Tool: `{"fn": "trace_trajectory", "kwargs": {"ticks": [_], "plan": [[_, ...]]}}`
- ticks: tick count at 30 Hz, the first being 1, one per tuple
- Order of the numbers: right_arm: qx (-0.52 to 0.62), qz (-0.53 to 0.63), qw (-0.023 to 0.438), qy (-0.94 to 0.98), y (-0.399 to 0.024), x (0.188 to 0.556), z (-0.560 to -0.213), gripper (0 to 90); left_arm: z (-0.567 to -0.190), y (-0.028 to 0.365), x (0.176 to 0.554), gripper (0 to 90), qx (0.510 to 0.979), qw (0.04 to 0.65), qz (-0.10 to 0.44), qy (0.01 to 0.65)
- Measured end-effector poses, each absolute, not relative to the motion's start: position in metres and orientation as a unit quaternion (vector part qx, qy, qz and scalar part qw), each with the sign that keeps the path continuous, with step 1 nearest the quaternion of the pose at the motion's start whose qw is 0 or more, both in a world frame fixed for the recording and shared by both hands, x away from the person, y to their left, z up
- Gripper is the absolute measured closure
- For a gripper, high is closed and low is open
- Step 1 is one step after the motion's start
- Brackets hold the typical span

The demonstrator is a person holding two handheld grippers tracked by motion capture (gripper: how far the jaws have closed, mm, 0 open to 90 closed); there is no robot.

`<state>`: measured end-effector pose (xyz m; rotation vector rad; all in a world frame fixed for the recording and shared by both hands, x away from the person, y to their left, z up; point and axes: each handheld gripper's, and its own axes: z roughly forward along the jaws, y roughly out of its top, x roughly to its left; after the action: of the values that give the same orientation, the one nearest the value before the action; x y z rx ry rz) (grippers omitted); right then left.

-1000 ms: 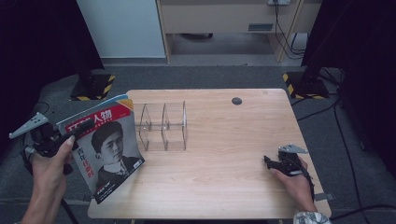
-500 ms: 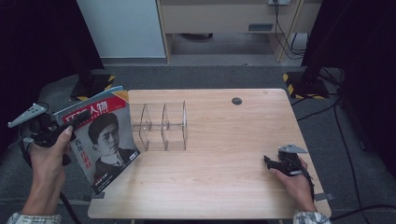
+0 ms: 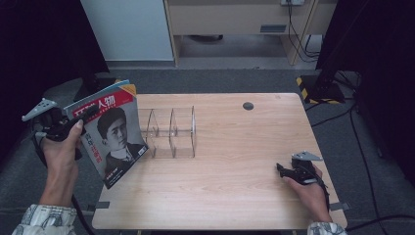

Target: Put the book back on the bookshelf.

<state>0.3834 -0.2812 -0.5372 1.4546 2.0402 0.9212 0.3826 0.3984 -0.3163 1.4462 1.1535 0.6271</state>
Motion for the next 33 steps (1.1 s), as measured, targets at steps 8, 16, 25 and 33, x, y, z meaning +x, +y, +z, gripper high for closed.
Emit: {"fn": "trace_trajectory", "kwargs": {"ticks": [8,16,25,33], "plan": [[0.53,0.336,0.234,0.743,-0.281,0.383,-0.537,31.3,-0.322,0.389,0.399,86.6,0.608,0.559,0.286,0.486],[0.53,0.336,0.234,0.743,-0.281,0.383,-0.537,31.4,-0.325,0.378,0.408,86.6,0.607,0.556,0.302,0.481],[0.53,0.336,0.232,0.743,-0.281,0.383,-0.537,31.4,-0.329,0.374,0.414,86.6,0.594,0.569,0.314,0.473],[0.529,0.336,0.232,0.744,-0.281,0.383,-0.537,31.4,-0.329,0.375,0.414,86.6,0.593,0.567,0.321,0.474]]}}
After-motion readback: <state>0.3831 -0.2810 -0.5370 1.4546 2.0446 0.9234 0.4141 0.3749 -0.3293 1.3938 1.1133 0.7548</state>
